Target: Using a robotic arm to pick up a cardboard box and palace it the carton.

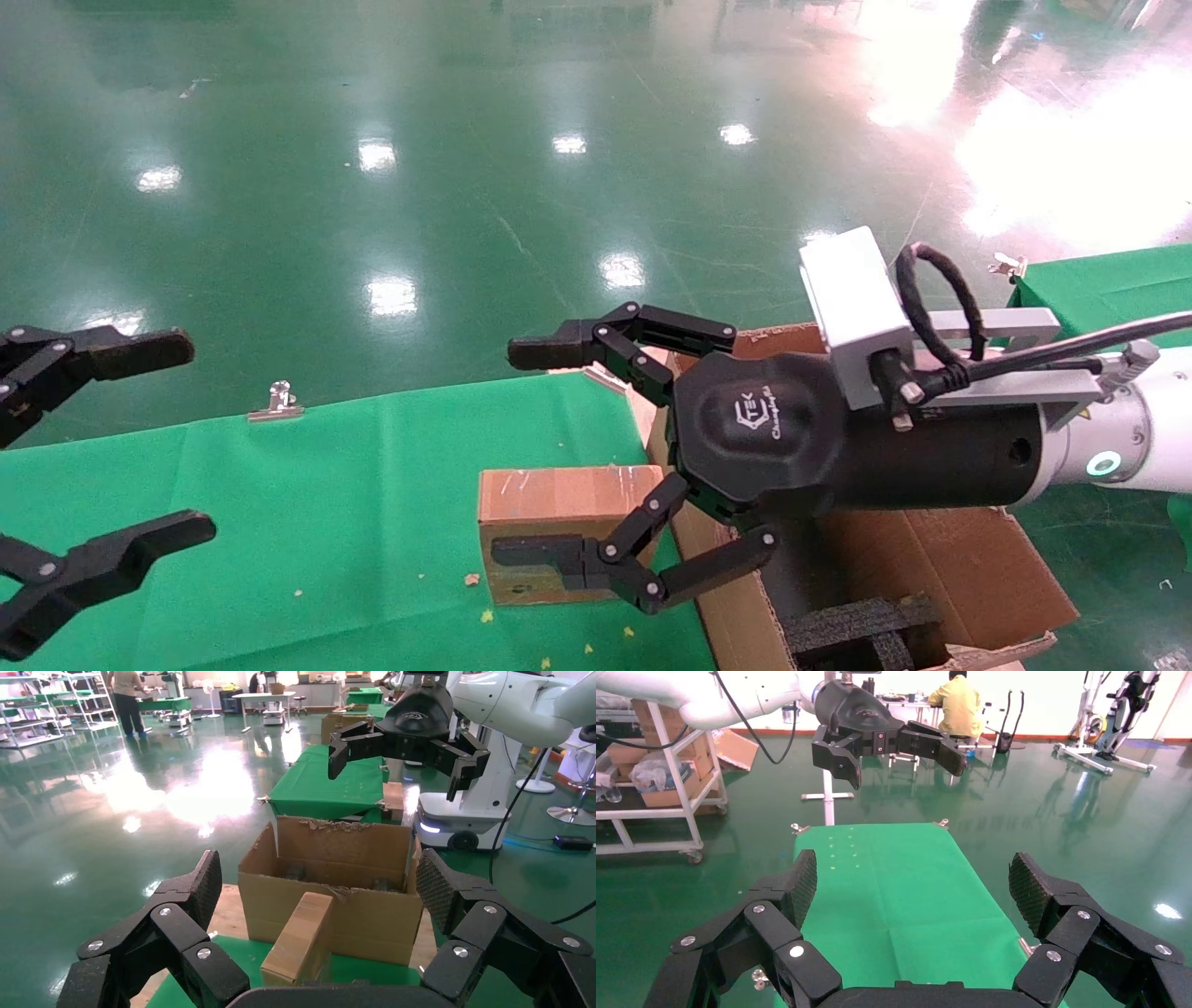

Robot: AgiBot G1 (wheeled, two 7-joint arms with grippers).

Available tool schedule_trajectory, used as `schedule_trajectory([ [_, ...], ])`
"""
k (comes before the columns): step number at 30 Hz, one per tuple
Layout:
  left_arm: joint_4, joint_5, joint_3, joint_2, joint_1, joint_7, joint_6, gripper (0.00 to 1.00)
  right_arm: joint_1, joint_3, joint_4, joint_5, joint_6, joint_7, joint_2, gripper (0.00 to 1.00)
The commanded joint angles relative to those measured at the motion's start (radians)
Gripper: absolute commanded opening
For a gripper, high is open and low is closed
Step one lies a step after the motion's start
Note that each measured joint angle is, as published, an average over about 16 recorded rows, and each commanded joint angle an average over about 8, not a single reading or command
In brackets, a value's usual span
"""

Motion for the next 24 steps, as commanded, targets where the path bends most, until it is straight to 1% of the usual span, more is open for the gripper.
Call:
schedule_trajectory([
  [1, 0.0, 0.0, 0.0, 0.0, 0.0, 0.0, 0.0, 1.0, 0.0, 0.0, 0.0, 0.0, 0.0, 0.0, 0.0, 1.0],
  [24, 0.0, 0.0, 0.0, 0.0, 0.0, 0.0, 0.0, 1.0, 0.0, 0.0, 0.0, 0.0, 0.0, 0.0, 0.0, 1.0],
])
